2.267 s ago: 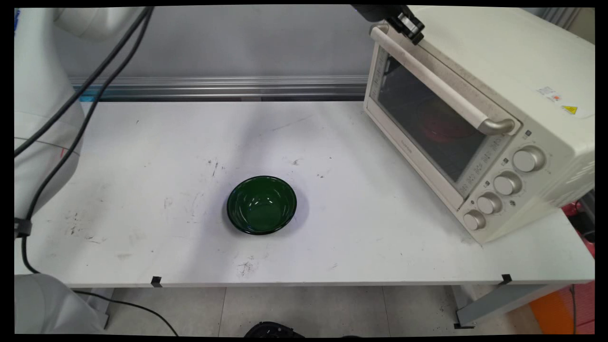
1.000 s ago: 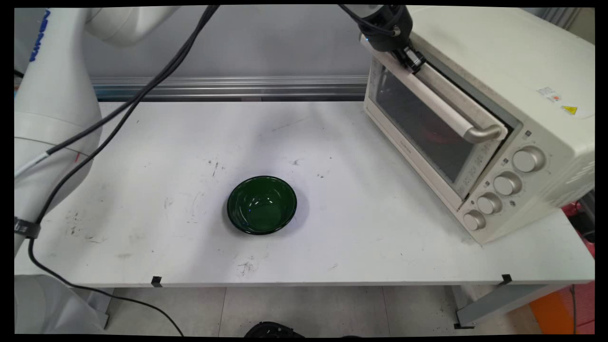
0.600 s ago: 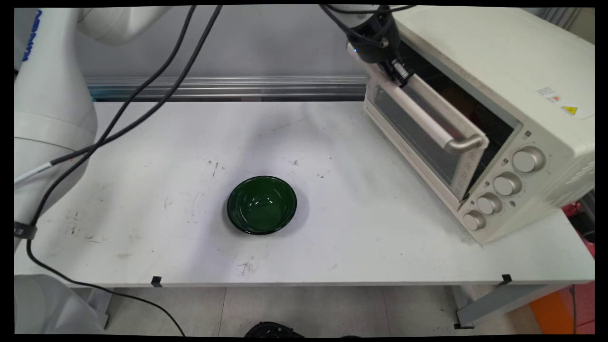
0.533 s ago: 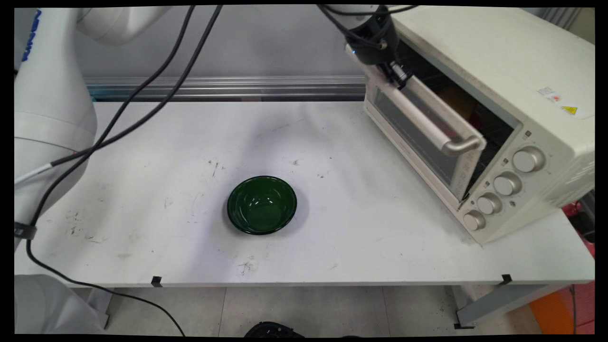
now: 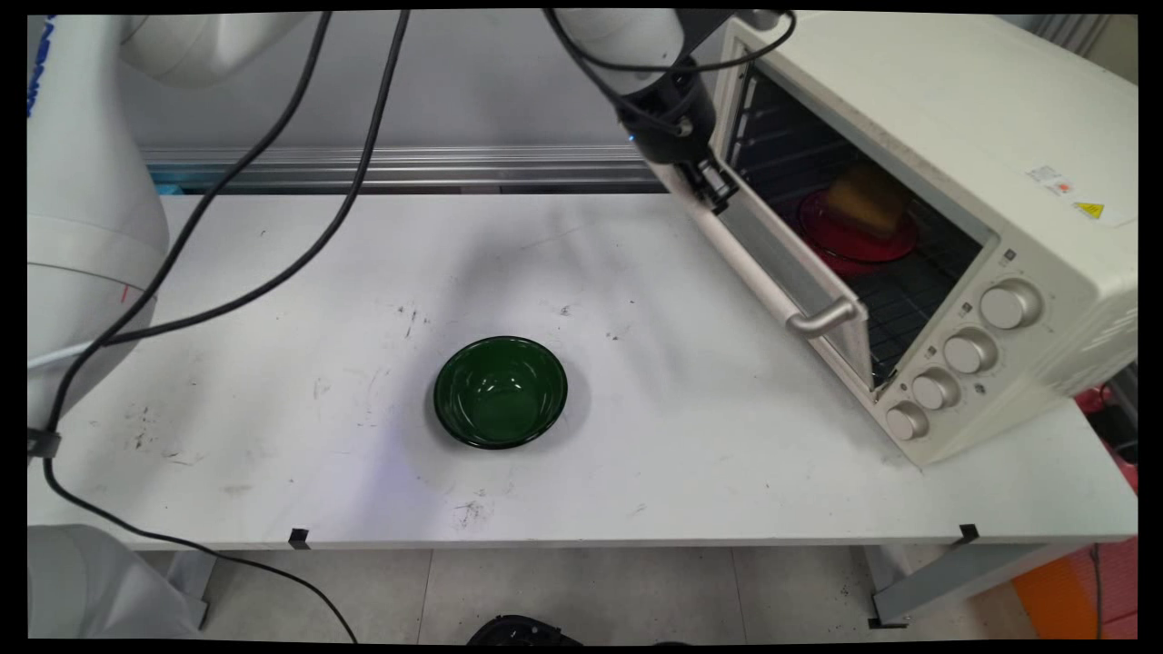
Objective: Open the oven
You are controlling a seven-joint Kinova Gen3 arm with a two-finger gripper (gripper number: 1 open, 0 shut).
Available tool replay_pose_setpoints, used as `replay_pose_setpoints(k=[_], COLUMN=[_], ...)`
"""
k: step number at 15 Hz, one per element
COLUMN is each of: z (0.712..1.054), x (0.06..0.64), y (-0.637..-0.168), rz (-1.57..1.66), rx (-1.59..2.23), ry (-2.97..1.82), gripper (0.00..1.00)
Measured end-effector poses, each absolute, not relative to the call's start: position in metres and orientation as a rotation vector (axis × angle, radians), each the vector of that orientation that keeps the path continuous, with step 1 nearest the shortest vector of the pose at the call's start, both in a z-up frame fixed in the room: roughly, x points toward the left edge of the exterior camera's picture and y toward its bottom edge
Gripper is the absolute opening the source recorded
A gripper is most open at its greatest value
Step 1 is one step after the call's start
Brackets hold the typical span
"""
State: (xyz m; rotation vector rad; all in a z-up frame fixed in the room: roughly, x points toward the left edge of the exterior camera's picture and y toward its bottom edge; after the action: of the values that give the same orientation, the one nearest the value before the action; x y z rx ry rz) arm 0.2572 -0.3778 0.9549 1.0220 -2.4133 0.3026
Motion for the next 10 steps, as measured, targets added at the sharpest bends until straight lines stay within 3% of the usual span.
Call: replay_pose_setpoints(k=[10], z=[0.913], x=[0.279], y=[-0.350], rz=[0.292], rx=[1.025], ry=[-2.478], gripper=[0.00])
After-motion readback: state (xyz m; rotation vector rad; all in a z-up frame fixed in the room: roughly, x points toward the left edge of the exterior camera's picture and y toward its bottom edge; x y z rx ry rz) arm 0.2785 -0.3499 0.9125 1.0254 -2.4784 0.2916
